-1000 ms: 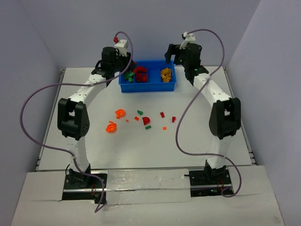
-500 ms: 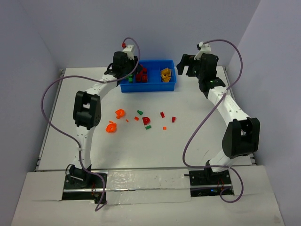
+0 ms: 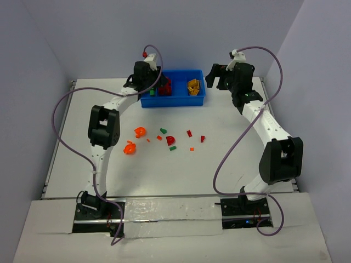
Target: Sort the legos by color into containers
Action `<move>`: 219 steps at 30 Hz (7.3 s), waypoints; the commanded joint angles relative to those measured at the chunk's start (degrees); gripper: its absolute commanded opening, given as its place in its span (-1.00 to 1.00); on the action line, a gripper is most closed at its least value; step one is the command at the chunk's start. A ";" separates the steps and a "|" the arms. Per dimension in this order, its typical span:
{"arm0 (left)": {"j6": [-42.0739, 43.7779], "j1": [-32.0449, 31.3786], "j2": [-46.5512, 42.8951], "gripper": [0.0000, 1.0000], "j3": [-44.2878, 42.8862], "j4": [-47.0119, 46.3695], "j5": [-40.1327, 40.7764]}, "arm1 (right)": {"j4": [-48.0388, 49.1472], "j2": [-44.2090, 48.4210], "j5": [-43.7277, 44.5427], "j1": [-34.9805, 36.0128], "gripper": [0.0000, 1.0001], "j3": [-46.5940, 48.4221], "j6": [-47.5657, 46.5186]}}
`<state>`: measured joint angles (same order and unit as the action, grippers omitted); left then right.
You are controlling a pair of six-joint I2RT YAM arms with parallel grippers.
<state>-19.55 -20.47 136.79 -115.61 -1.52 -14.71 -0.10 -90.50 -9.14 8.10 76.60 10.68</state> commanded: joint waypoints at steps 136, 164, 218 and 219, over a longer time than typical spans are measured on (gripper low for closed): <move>75.57 -6.35 -23.56 -1.00 22.19 36.28 -22.73 | -22.87 5.67 -4.53 6.51 0.69 -13.36 -20.00; 31.91 6.84 -32.03 -1.00 20.88 10.72 -17.74 | -26.77 -22.83 5.71 20.57 -0.12 2.27 -9.18; 31.26 8.22 -55.90 0.49 46.73 18.06 -27.10 | 1.47 -38.05 6.56 20.38 -1.00 38.14 4.32; 31.87 7.54 -57.03 0.48 50.40 17.34 -26.89 | 2.54 -38.71 6.98 20.38 -1.00 37.79 4.51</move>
<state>7.96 -11.27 81.31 -74.16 12.91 -38.92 -4.66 -127.81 -4.73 28.71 111.87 13.29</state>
